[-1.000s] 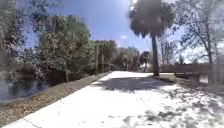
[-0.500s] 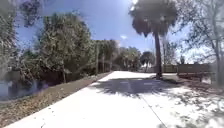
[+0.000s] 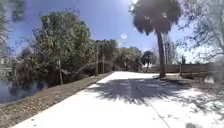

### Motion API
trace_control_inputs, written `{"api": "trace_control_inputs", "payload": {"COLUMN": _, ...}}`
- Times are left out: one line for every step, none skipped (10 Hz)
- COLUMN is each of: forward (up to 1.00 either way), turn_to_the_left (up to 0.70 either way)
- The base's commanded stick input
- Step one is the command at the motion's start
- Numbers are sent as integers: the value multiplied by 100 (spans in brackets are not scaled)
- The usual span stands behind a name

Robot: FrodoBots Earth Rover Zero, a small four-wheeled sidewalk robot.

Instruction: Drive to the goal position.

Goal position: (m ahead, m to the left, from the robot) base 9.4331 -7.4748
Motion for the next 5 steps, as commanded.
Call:
{"api": "trace_control_inputs", "payload": {"forward": 70, "turn_to_the_left": 0}}
{"api": "trace_control_inputs", "payload": {"forward": 70, "turn_to_the_left": 0}}
{"api": "trace_control_inputs", "payload": {"forward": 70, "turn_to_the_left": 0}}
{"api": "trace_control_inputs", "payload": {"forward": 70, "turn_to_the_left": 0}}
{"api": "trace_control_inputs", "payload": {"forward": 70, "turn_to_the_left": 0}}
